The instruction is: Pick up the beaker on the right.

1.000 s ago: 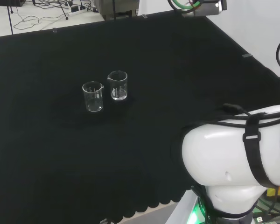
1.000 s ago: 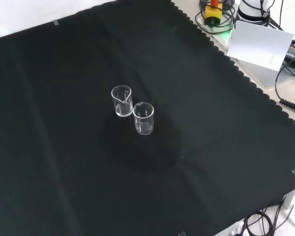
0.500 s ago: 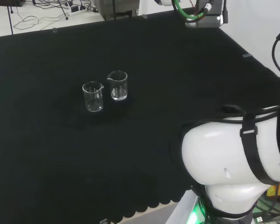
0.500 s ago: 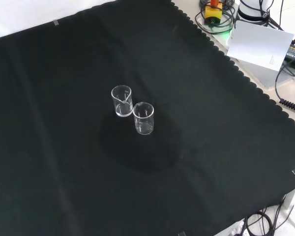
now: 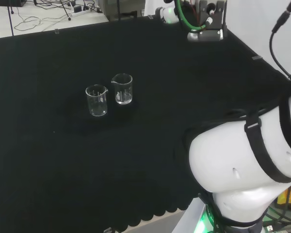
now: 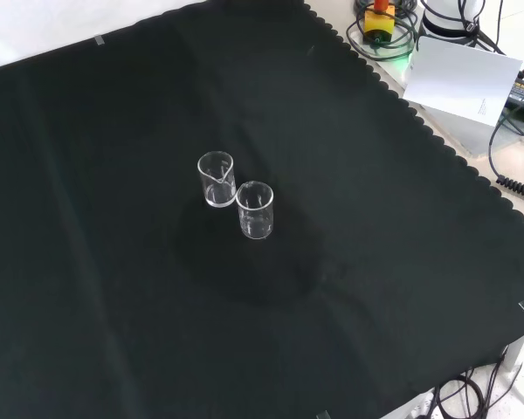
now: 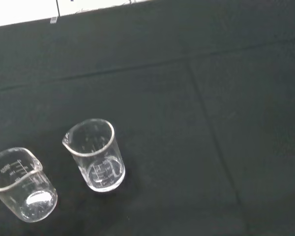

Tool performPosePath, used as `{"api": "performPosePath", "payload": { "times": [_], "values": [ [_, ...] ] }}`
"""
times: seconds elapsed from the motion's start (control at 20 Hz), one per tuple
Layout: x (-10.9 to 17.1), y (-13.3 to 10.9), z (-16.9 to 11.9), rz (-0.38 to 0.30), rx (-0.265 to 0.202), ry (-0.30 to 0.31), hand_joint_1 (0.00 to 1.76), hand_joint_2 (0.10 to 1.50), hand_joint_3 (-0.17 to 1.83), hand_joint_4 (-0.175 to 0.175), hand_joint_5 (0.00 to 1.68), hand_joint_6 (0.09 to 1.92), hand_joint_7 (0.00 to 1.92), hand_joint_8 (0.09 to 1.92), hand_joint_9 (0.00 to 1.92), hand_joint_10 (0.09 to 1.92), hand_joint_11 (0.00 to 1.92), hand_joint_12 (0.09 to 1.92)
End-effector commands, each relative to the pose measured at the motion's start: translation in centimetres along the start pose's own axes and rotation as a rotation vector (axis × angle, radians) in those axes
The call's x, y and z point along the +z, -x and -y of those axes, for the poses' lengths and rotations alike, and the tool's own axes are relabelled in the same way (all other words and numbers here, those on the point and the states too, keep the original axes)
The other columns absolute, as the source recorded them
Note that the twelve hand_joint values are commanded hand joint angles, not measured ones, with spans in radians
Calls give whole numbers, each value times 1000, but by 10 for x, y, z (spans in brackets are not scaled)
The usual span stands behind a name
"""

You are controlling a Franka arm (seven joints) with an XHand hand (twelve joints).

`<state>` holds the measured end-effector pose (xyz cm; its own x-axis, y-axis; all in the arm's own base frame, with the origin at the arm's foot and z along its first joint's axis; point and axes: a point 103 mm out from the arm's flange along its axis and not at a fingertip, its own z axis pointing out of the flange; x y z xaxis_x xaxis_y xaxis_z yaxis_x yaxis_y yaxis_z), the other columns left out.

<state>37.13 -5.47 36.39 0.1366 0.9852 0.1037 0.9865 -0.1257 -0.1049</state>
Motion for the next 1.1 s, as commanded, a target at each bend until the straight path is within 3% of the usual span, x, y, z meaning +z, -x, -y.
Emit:
{"api": "performPosePath", "payload": {
  "times": [0.05,0.2,0.35,0.75,1.1],
  "values": [
    [47,12,-45,-50,-34,-19,388,1138,212,-11,348,87,278,110,435,229,0,1352],
    [63,15,-57,-75,-42,-41,441,1066,266,-11,345,87,223,251,328,518,0,1376],
    [78,14,-69,-94,-49,-66,509,985,324,-9,350,87,159,419,292,635,0,1393],
    [120,4,-99,-129,-88,-102,709,811,423,-8,350,87,121,538,302,658,2,1409],
    [157,4,-117,-181,-142,-143,785,681,539,-8,305,87,92,550,263,653,0,1400]
  ]
}}
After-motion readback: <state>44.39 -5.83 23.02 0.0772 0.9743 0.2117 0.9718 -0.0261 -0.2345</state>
